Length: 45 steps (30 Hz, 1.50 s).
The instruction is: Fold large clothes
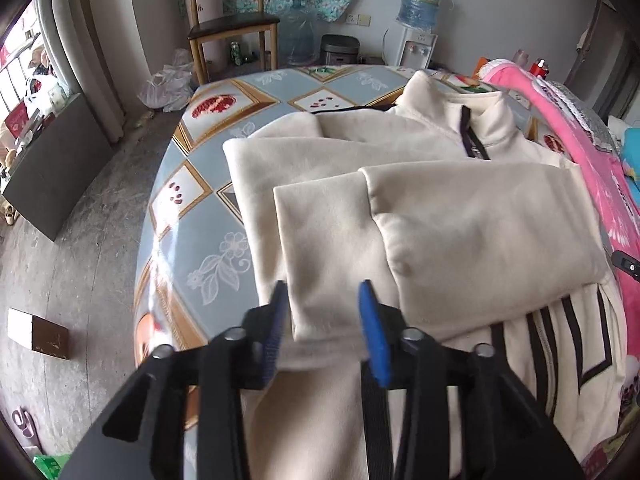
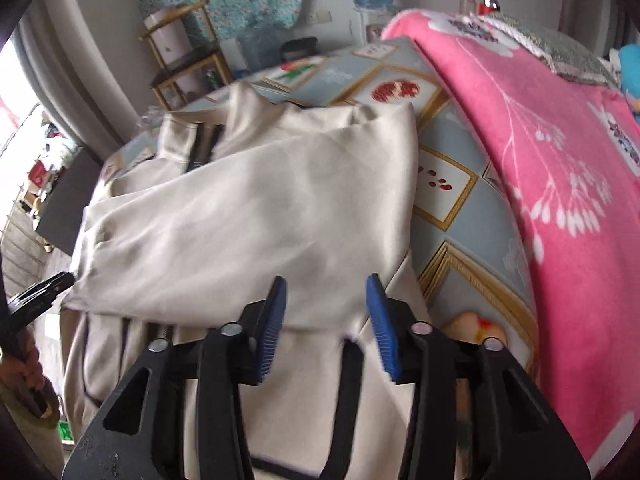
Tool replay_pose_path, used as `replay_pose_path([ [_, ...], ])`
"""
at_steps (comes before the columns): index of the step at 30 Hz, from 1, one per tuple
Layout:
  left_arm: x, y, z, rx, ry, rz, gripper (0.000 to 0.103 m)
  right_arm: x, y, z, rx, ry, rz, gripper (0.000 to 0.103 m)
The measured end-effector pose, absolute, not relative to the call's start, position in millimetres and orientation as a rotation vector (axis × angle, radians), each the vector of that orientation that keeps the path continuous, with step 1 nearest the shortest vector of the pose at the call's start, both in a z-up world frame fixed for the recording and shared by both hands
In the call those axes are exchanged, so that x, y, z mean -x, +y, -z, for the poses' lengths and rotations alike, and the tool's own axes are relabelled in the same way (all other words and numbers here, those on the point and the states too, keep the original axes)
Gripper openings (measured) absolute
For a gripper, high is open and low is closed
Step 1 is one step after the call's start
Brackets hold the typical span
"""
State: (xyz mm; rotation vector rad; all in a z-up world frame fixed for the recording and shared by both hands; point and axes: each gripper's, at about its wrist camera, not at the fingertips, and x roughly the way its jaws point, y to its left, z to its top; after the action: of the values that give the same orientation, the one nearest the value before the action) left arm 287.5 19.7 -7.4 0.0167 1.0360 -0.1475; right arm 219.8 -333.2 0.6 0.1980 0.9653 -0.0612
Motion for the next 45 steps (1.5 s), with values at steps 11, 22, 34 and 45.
replay_pose_path([
  [11,-196.1,-8.6,23.2,-0.098,1.1,0.219,0.079,-146.2,-267.6,21.1,-0.146,1.034,-0.019,0.074],
  [22,-175.6,-2.5,51.0,-0.046,1.091,0.177,0.085,-134.9,-263.6,55.1,-0.137,1.085,0.053,0.088],
  [34,-169.3,-1.5,56.3,-0.091,1.077,0.211,0.098,-120.7,-257.6,66.5,-0.07,1.07,0.046,0.096],
  [45,-166.4,-1.2,56.7,-0.096,1.056,0.215,0.098,-122.7,-251.8,69.3,-0.013,1.111,0.05,0.096],
])
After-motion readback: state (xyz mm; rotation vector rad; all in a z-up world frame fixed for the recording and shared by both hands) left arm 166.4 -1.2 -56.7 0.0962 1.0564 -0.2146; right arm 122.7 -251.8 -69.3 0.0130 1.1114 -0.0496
